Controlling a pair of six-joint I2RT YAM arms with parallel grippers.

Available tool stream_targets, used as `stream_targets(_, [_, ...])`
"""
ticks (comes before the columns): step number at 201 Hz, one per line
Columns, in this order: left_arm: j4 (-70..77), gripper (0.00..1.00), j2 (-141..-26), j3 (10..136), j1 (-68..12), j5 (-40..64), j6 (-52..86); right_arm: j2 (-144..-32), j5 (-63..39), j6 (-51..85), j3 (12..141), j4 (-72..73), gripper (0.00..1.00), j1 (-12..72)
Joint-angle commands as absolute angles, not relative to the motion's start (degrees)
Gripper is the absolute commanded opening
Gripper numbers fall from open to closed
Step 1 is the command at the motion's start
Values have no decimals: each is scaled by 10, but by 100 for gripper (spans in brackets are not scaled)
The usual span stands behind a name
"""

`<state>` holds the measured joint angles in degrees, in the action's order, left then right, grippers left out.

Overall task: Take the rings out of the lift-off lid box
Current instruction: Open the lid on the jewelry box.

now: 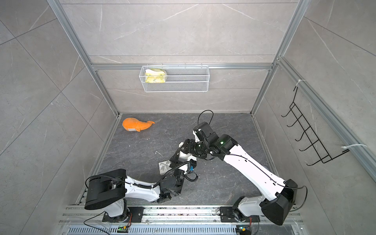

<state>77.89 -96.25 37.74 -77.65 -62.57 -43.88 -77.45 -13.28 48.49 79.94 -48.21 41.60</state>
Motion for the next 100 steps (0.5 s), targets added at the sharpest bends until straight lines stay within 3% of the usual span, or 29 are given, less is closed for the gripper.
stream_targets(1, [811,75,-958,369,-774,-647,-431,-767,-123,467,821,-507,68,417])
stream_targets(100, [810,74,-985,369,-774,-670,-395,-758,-99,462,838,-530,68,417])
